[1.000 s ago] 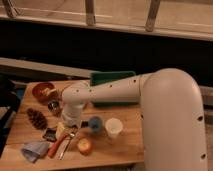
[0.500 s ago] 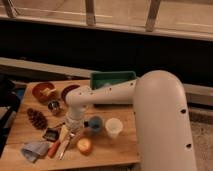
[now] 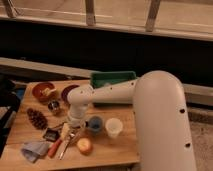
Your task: Place fork in table surface
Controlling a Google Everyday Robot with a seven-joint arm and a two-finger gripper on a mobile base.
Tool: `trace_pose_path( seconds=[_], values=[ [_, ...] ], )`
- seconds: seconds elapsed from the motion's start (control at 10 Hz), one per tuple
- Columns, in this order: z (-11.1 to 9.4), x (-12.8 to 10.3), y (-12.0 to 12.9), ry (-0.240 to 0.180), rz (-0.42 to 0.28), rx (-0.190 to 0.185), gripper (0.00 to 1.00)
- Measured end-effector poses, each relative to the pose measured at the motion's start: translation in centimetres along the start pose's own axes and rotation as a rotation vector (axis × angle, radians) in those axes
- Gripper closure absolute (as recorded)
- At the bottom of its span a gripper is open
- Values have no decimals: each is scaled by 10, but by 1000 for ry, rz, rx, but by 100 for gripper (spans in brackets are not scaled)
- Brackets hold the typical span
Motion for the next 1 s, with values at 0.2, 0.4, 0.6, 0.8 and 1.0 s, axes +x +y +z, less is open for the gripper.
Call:
trace_pose_path(
  seconds=[0.2, 0.4, 0.6, 0.8, 1.0],
  values=[
    [-2, -11, 4, -27, -21, 5, 26],
    [-1, -23, 12, -48, -50, 5, 26],
    [1, -31, 15, -64, -78, 10, 26],
    [1, -37, 14, -71, -102, 24, 26],
    [-2, -37, 8, -75, -109, 48, 26]
  ],
)
